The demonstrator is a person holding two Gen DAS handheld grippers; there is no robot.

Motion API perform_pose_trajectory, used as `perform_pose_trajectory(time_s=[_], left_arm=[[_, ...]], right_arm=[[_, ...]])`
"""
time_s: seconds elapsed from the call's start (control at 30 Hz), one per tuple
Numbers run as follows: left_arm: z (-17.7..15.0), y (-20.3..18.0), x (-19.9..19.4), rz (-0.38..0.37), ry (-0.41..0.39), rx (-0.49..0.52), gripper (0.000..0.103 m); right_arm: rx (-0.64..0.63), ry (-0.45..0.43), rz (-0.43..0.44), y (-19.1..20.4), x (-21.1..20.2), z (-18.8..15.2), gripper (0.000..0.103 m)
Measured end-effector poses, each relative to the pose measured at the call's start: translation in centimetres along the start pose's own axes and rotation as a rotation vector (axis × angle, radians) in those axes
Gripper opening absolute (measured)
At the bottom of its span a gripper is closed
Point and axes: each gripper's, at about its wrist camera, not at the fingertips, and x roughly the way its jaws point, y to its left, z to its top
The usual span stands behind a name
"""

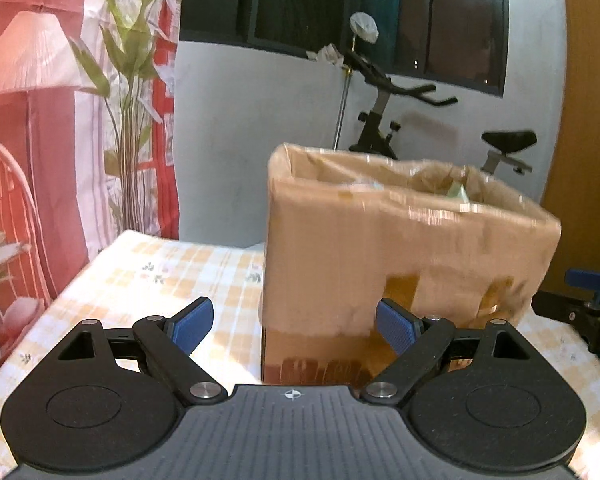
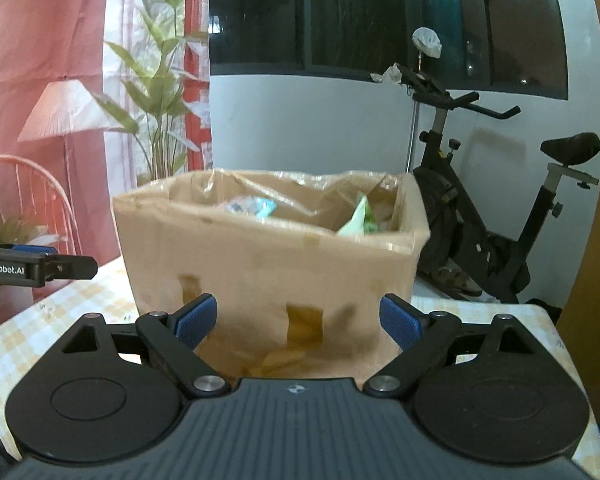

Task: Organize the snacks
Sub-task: 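Move both open tools back toward the remaining snacks on the table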

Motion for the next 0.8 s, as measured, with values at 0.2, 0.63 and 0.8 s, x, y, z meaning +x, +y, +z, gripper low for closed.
perform_pose_trajectory(time_s=[0.2, 0.63, 0.8], left_arm=[[-2.5, -0.7, 0.9, -0.012, 0.043, 0.009, 0.090], [-7.4, -2.4, 1.9, -0.071, 0.154, 0.018, 0.089], [-8.6, -2.7, 1.7, -0.083, 0.175, 0.011, 0.088]], right_arm=[[-0.002, 0.040, 0.002, -0.3, 0.4, -3.1, 0.091], [-0.012, 0.183, 0.005, -1.7, 0.2, -10.3, 0.089], [-0.021, 0.227, 0.059, -0.8, 0.2, -11.8, 0.088]])
